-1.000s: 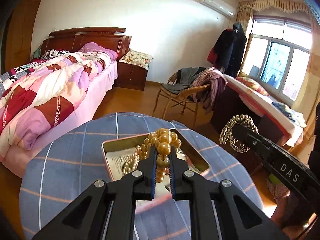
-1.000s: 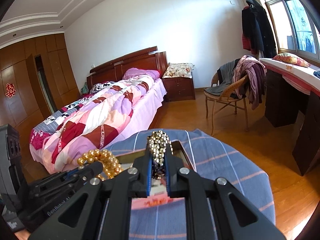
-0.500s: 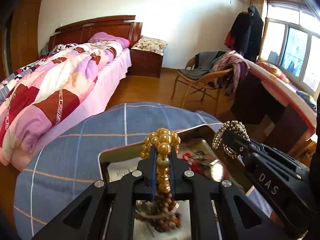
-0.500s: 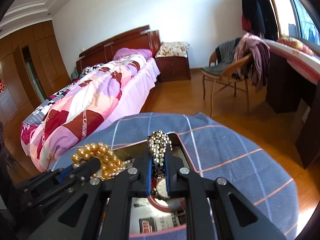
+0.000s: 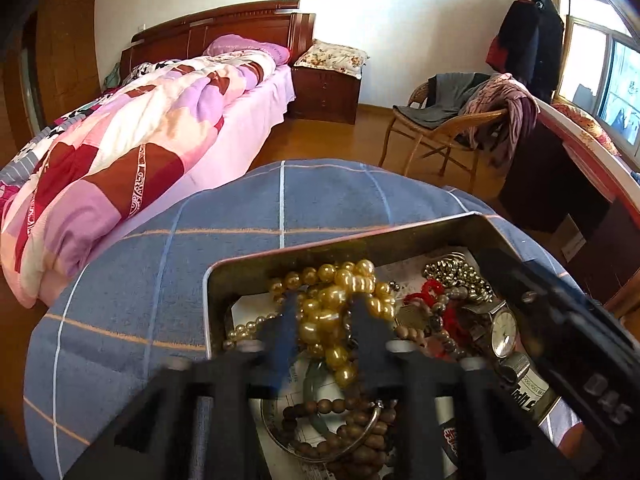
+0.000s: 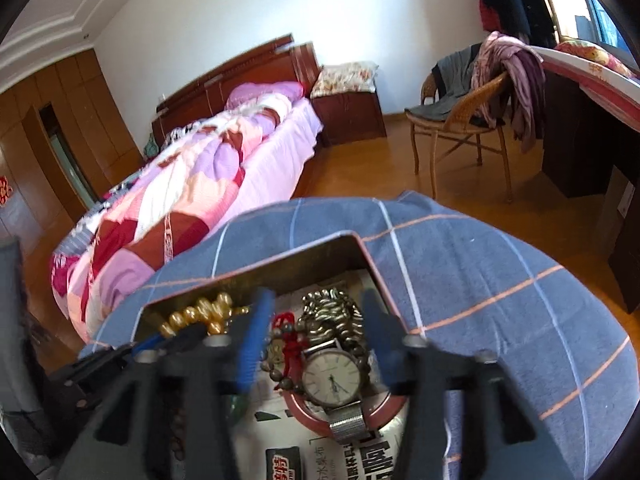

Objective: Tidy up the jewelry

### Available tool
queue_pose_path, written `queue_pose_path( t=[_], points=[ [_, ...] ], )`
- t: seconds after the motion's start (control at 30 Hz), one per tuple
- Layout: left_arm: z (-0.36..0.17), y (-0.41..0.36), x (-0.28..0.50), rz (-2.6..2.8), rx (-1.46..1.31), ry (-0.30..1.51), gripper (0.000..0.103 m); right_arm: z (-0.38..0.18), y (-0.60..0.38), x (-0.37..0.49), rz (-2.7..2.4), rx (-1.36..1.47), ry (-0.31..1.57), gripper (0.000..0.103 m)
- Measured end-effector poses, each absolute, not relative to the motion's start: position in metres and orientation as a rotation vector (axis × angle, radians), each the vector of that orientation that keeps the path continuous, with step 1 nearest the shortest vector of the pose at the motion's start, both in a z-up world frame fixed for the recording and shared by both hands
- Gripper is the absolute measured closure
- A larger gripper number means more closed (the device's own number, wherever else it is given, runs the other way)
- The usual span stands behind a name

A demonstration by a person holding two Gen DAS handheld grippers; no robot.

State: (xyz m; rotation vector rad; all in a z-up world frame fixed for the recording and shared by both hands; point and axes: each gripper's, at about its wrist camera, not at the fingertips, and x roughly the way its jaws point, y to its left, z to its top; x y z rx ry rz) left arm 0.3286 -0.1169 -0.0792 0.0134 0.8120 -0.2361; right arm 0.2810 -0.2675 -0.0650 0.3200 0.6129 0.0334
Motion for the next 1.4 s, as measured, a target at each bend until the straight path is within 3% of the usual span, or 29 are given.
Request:
queue_pose_path(
  t=[0.03, 0.1, 0.53, 0.6, 0.67, 0.83, 1.4],
  points=[
    [-0.077, -0.116, 0.328, -0.234, 0.010, 0.801, 0.038, -0.063, -0.266, 0.281, 0.029, 0.319, 0.599, 0.033],
    [-0.073, -0.117, 0.324, -0.226, 0.015, 0.762, 0.025, -0.056, -0.265, 0.276, 0.010, 0.316, 0.551, 0.027],
    [-0.057, -0.102, 0.302, -0.121, 0.069, 0.720, 0.025, -0.053, -0.278, 0.248, -0.090, 0.426, 0.513, 0.022],
    [-0.057, -0.097, 0.294, -0.116, 0.065, 0.724, 0.025, -0.052, -0.275, 0.237, -0.104, 0.416, 0.517, 0.020],
    [-0.056, -0.093, 0.282, -0.107, 0.064, 0.719, 0.025, -0.051, -0.273, 0.225, -0.119, 0.395, 0.520, 0.008],
    [-0.054, -0.088, 0.254, -0.102, 0.081, 0.703, 0.025, -0.049, -0.267, 0.197, -0.136, 0.376, 0.517, 0.003],
    [-0.032, -0.061, 0.159, -0.077, 0.094, 0.608, 0.025, -0.010, -0.242, 0.105, -0.157, 0.254, 0.399, 0.000]
  ],
)
